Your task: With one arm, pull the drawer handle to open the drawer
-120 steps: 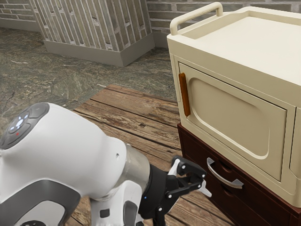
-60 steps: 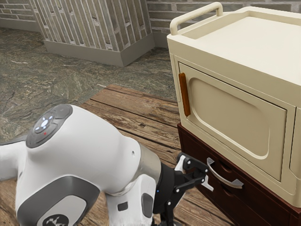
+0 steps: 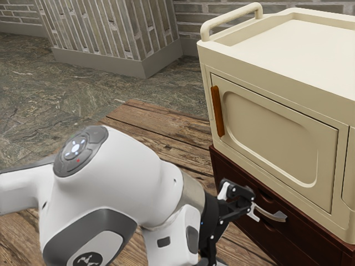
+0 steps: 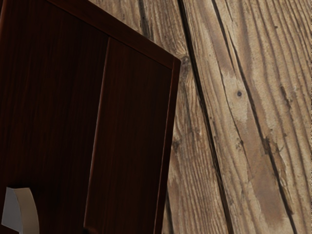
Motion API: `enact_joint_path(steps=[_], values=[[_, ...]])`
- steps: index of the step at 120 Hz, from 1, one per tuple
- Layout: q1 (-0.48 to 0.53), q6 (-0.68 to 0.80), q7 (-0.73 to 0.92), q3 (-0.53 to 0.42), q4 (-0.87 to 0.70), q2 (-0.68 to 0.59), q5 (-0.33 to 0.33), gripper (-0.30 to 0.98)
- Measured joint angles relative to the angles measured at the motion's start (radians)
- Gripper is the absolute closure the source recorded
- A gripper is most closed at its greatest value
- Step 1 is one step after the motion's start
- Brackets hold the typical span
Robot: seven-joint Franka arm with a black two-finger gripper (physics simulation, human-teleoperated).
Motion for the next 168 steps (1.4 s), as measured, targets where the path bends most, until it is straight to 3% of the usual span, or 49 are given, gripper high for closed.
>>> enact_joint_path(steps=[26, 53, 115, 168], values=[[0.005, 0.002, -0.013, -0.003, -0.001, 0.003, 0.002, 0.0], [0.087, 0.004, -0.02, -0.05, 0.01, 0.016, 0.007, 0.0], [0.092, 0.024, -0.032, -0.057, 0.04, 0.093, 0.007, 0.0], [0.128, 0.058, -0.035, -0.053, 0.073, 0.144, 0.047, 0.0]])
